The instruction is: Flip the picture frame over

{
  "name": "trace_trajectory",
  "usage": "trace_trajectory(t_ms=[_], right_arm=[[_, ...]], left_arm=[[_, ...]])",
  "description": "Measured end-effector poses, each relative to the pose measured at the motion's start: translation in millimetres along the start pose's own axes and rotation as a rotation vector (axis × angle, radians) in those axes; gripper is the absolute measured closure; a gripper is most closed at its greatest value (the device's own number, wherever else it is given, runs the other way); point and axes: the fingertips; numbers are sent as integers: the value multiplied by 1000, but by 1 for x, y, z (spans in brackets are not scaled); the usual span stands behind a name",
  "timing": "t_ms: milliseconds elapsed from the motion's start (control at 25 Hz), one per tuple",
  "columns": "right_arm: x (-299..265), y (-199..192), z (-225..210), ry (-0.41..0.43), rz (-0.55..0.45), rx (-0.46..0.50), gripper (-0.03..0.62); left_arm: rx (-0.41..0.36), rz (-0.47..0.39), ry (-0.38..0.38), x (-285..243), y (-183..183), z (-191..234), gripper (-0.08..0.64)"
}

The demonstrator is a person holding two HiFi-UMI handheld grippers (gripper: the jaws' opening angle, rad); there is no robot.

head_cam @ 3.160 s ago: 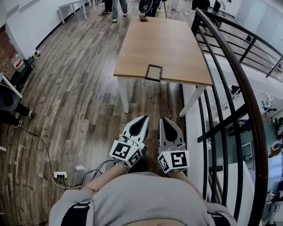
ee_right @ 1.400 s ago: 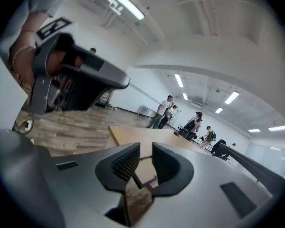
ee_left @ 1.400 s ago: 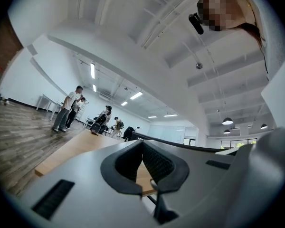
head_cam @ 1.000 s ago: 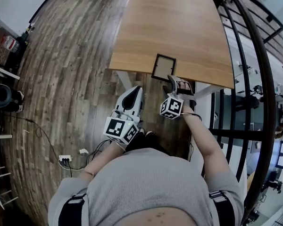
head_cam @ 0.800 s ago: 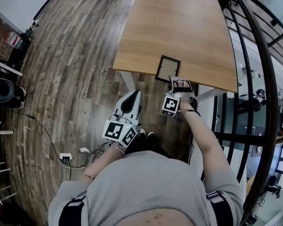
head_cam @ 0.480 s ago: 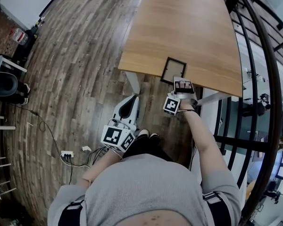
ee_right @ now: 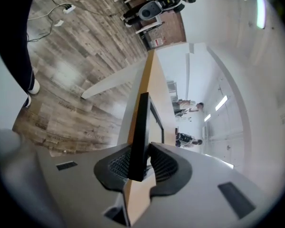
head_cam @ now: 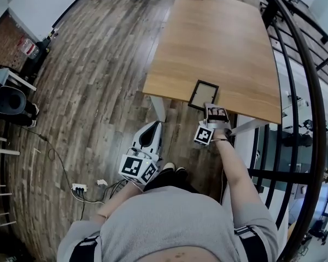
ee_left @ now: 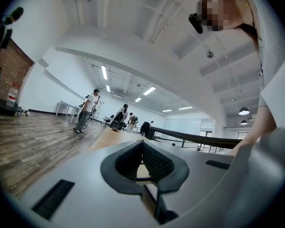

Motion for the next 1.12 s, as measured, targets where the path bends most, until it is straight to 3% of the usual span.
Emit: trace_trajectory(t_ms=[120, 520, 640, 720, 800, 1120], right_arm=[[8, 7, -8, -27, -65, -47, 531], [15, 8, -26, -78, -92, 30, 540], [24, 18, -42, -80, -134, -76, 540], [33, 26, -59, -75, -158, -252, 540], [42, 31, -78, -60, -187, -522, 540], [64, -2, -128, 17, -375, -1842, 540]], left_arm=[[1, -3, -6, 0, 2, -1, 554], [4, -15, -27, -10, 7, -7, 554], [7, -11, -35, -13, 6, -10, 554], [12, -10, -39, -15, 6, -12, 554], [17, -11, -44, -17, 7, -14, 554], [6, -20, -73, -23, 11, -26, 554]])
Point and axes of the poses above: the fingertips, and each gripper's own axes: x backward along the fingers, z to its left, y out of its top, and after that the axes turned 14 degrees about -x, right-handed
